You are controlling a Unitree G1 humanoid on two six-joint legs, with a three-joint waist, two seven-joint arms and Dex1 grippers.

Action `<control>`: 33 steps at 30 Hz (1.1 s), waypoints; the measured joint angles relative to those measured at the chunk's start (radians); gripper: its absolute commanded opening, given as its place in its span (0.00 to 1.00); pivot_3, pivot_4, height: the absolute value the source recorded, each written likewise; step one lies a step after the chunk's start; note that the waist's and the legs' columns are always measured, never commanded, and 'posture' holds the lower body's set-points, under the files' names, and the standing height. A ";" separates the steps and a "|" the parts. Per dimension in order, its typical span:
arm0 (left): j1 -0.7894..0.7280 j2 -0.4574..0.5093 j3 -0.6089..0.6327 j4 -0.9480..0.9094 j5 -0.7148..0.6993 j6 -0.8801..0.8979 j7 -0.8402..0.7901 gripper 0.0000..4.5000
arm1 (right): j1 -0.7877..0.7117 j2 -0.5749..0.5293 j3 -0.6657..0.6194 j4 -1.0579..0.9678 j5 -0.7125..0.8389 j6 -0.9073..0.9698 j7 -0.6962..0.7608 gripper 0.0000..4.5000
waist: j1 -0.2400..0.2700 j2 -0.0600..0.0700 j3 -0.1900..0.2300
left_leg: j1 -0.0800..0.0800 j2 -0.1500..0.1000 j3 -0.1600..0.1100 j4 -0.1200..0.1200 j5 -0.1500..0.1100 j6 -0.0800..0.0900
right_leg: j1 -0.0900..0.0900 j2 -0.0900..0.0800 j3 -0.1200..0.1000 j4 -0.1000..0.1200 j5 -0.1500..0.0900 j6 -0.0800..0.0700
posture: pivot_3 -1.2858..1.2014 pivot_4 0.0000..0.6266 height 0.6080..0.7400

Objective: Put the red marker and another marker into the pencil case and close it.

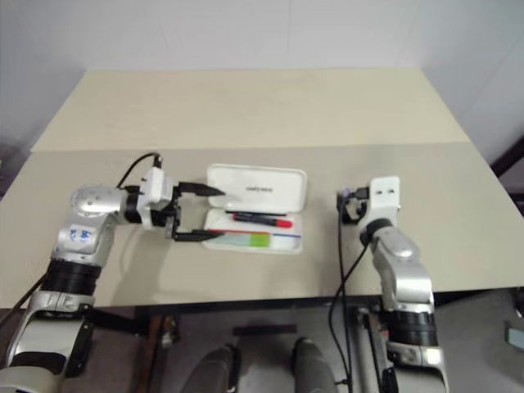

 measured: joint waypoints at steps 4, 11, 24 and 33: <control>0.008 0.016 0.016 -0.043 -0.006 0.023 0.027 1.00 | -0.055 0.007 -0.008 0.102 0.000 -0.014 -0.001 1.00 | -0.005 0.000 0.000 | 0.000 0.000 0.000 -0.001 0.000 0.000 | 0.000 0.000 0.000 0.003 0.000 0.000 | 0.52 0.24 1.00; 0.044 0.024 0.023 -0.097 -0.010 0.053 0.068 1.00 | -0.159 0.015 -0.002 0.311 -0.022 -0.108 -0.012 0.91 | -0.010 0.000 0.000 | 0.001 0.000 0.001 -0.001 0.000 0.000 | 0.000 0.000 0.001 0.002 0.000 0.000 | 0.52 0.24 1.00; 0.057 0.028 0.035 -0.152 -0.022 0.074 0.107 1.00 | -0.179 0.017 0.051 0.380 -0.048 -0.198 0.015 0.09 | -0.007 -0.001 0.000 | 0.003 -0.001 0.001 -0.001 0.003 0.000 | 0.001 0.000 0.003 0.003 0.001 0.001 | 0.52 0.24 1.00; 0.054 0.025 0.032 -0.148 -0.022 0.074 0.105 1.00 | -0.107 -0.089 0.126 0.274 -0.060 -0.240 0.218 0.09 | -0.006 0.000 0.000 | 0.001 -0.001 0.001 -0.005 0.003 0.000 | -0.001 0.000 0.002 0.002 0.001 0.001 | 0.52 0.24 1.00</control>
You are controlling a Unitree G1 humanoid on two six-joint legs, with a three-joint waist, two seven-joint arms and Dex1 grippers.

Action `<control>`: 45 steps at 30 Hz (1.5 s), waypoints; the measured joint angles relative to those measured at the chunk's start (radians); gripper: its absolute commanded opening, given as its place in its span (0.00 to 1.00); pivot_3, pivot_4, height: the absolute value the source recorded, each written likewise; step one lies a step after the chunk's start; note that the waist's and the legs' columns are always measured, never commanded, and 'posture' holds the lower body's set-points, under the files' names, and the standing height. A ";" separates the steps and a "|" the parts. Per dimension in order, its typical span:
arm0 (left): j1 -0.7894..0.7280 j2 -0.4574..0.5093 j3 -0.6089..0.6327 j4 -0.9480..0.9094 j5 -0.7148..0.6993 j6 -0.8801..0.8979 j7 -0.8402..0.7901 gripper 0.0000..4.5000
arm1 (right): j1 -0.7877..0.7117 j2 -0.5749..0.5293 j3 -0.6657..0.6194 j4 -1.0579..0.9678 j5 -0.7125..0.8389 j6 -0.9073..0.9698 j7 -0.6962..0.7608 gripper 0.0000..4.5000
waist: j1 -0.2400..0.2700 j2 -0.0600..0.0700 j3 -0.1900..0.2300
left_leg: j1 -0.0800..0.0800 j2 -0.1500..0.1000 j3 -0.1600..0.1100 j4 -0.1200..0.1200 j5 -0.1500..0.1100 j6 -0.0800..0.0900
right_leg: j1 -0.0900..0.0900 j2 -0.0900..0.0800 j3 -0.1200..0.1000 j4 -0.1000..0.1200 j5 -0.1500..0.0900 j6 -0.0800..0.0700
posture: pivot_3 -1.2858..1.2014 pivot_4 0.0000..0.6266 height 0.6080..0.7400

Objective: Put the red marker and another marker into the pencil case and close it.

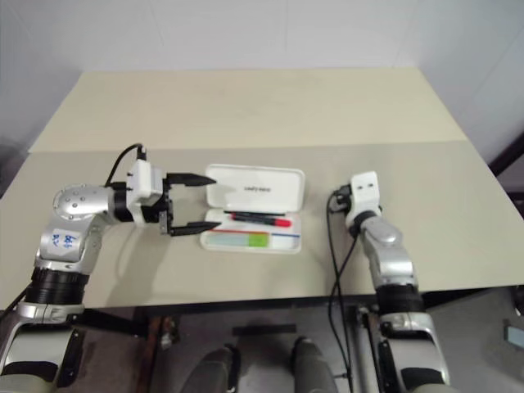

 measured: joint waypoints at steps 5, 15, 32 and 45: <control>-0.007 -0.003 -0.010 0.007 0.000 -0.007 -0.017 1.00 | 0.051 -0.138 0.021 -0.171 0.093 0.019 0.292 0.09 | 0.000 0.000 0.000 | 0.000 0.001 0.000 -0.001 0.000 0.000 | 0.000 0.001 0.000 -0.001 0.000 0.001 | 0.52 0.24 1.00; -0.003 -0.011 -0.023 0.041 0.000 -0.030 -0.030 1.00 | 0.121 -0.205 0.169 -0.425 0.251 0.088 0.695 0.09 | -0.001 0.000 0.000 | 0.000 0.002 0.000 0.001 -0.001 -0.001 | 0.001 0.002 0.000 -0.004 0.000 0.000 | 0.52 0.24 1.00; 0.033 -0.020 -0.032 0.035 0.000 -0.035 -0.025 1.00 | -0.023 -0.103 0.305 -0.215 0.163 -0.020 0.796 0.09 | 0.003 0.000 0.000 | 0.000 0.001 -0.001 0.003 -0.001 -0.001 | 0.000 0.001 -0.001 -0.003 -0.001 0.000 | 0.52 0.24 1.00; 0.035 -0.018 -0.030 0.033 0.000 -0.034 -0.018 1.00 | -0.028 -0.144 0.274 -0.086 0.132 -0.097 0.831 0.09 | 0.000 0.000 0.000 | 0.000 0.001 0.000 0.003 -0.001 -0.002 | 0.000 0.001 0.000 -0.002 -0.001 0.000 | 0.52 0.24 1.00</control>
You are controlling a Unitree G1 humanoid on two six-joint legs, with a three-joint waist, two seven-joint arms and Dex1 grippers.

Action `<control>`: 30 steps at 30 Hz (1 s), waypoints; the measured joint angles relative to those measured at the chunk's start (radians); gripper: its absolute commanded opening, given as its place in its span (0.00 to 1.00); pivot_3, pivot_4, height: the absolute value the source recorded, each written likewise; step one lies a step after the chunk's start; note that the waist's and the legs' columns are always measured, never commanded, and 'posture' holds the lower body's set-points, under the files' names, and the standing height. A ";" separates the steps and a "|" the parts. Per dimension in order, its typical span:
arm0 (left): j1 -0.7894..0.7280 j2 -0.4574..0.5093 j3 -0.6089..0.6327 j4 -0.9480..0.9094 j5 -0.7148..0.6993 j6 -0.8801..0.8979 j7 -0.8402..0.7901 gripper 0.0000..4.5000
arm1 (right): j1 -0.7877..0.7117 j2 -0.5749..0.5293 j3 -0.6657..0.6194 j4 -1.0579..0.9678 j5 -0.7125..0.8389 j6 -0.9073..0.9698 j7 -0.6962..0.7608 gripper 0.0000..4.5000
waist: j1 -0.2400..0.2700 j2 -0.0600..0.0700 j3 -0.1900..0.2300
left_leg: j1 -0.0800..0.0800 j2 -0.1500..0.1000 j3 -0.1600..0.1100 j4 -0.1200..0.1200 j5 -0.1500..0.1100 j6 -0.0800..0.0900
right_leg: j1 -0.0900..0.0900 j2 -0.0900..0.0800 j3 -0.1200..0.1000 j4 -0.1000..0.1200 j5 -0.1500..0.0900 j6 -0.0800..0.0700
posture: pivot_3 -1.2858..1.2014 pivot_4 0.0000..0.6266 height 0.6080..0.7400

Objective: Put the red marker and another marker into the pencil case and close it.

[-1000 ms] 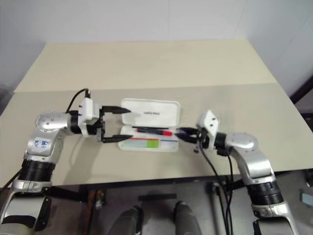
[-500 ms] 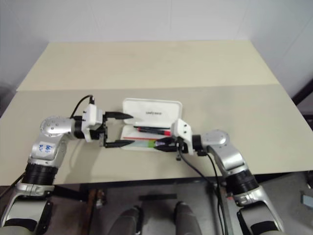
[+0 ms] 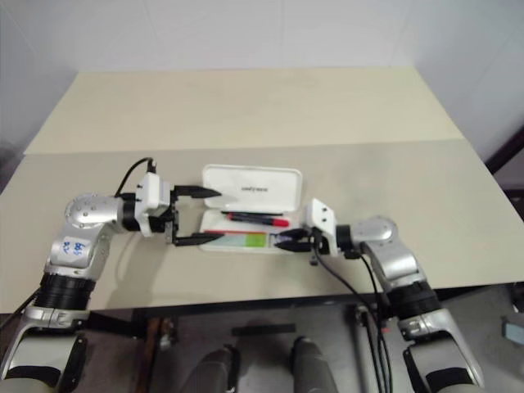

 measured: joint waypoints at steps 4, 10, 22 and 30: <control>0.000 0.000 0.000 0.000 0.000 0.000 0.003 1.00 | -0.014 0.013 -0.001 0.020 -0.002 -0.009 -0.002 0.33 | 0.001 0.000 0.000 | 0.000 0.000 0.000 0.000 0.000 0.000 | 0.000 0.000 0.000 0.000 0.000 0.000 | 0.52 0.24 1.00; 0.000 0.000 0.001 0.000 0.000 0.000 0.012 1.00 | -0.015 0.037 -0.001 0.020 -0.005 -0.014 -0.011 0.79 | 0.002 0.000 0.000 | 0.000 0.000 0.000 0.000 0.000 0.000 | 0.000 0.000 0.000 0.000 0.000 0.000 | 0.52 0.24 1.00; 0.008 0.001 0.003 0.000 0.000 0.000 0.020 1.00 | 0.008 -0.008 -0.048 -0.079 0.007 -0.012 -0.012 0.99 | 0.002 0.000 0.000 | 0.000 0.000 0.000 0.000 0.000 0.000 | 0.000 0.000 0.000 0.000 0.000 0.000 | 0.52 0.24 1.00; 0.031 0.025 0.017 0.010 -0.004 -0.006 0.008 1.00 | 0.146 -0.100 -0.165 -0.289 0.076 0.073 -0.055 0.99 | 0.003 0.000 0.000 | 0.000 0.000 0.000 0.000 0.000 0.000 | 0.000 -0.001 0.000 0.000 0.000 0.000 | 0.52 0.24 1.00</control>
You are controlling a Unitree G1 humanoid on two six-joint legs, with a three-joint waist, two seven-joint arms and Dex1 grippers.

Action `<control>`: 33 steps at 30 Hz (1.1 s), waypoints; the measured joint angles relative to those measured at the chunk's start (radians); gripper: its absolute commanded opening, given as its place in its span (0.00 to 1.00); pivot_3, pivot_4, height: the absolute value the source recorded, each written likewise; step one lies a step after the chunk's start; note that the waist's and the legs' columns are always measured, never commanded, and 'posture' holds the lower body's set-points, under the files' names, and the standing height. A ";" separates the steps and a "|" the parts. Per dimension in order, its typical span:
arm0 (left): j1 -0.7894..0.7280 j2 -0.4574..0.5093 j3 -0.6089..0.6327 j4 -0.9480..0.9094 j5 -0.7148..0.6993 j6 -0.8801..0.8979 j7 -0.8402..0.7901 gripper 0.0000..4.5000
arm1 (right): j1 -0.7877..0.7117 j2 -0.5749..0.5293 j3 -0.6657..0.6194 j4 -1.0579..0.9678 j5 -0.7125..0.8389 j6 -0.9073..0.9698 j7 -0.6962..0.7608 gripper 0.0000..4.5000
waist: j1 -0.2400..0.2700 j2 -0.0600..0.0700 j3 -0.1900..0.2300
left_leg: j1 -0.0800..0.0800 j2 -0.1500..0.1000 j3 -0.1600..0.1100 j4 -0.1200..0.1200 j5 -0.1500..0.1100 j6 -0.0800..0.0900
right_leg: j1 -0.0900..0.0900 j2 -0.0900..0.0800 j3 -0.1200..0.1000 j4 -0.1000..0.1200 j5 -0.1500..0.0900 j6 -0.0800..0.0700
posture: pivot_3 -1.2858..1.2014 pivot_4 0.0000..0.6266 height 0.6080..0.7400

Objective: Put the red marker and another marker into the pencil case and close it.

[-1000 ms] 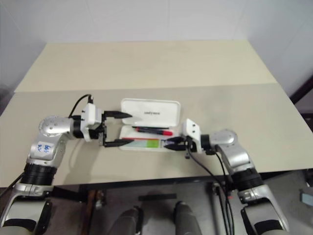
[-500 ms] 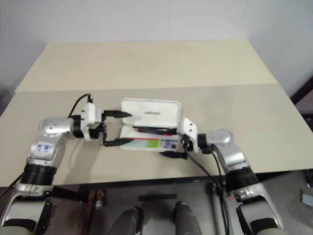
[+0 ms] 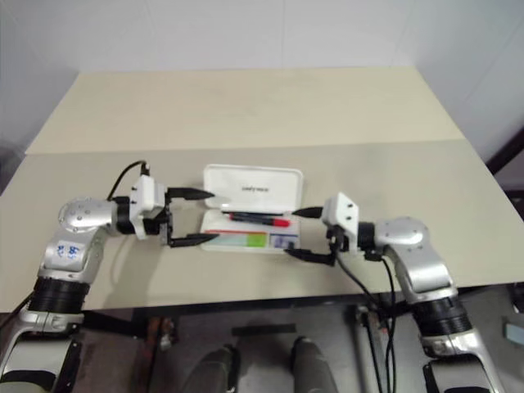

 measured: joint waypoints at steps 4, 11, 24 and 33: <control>0.008 0.016 0.028 0.040 -0.014 -0.001 -0.028 0.86 | 0.073 -0.065 -0.094 -0.077 0.052 0.054 -0.023 1.00 | 0.001 0.000 0.000 | 0.000 0.000 0.000 0.000 0.000 0.000 | 0.000 0.000 0.000 0.000 0.000 0.000 | 0.52 0.24 1.00; 0.012 -0.009 0.062 0.132 -0.034 -0.070 -0.018 0.33 | 0.088 -0.084 -0.162 -0.106 0.073 0.077 -0.076 1.00 | -0.001 0.000 0.000 | 0.001 0.000 0.000 0.000 0.000 0.000 | 0.000 0.000 0.000 0.001 0.000 0.000 | 0.52 0.24 1.00; 0.009 -0.049 0.118 0.216 -0.031 -0.134 0.141 0.00 | 0.082 -0.084 -0.161 -0.108 0.060 0.066 -0.129 1.00 | 0.000 0.000 0.000 | 0.000 0.000 0.000 0.000 0.000 0.000 | 0.000 -0.001 0.000 0.000 0.000 0.000 | 0.52 0.24 1.00; -0.015 -0.098 0.144 0.288 0.019 -0.015 0.394 0.00 | 0.075 -0.083 -0.161 -0.109 0.057 0.064 -0.164 1.00 | 0.002 0.000 0.000 | 0.000 -0.001 0.000 0.001 0.000 0.000 | 0.000 -0.001 0.000 0.001 0.000 0.000 | 0.52 0.24 1.00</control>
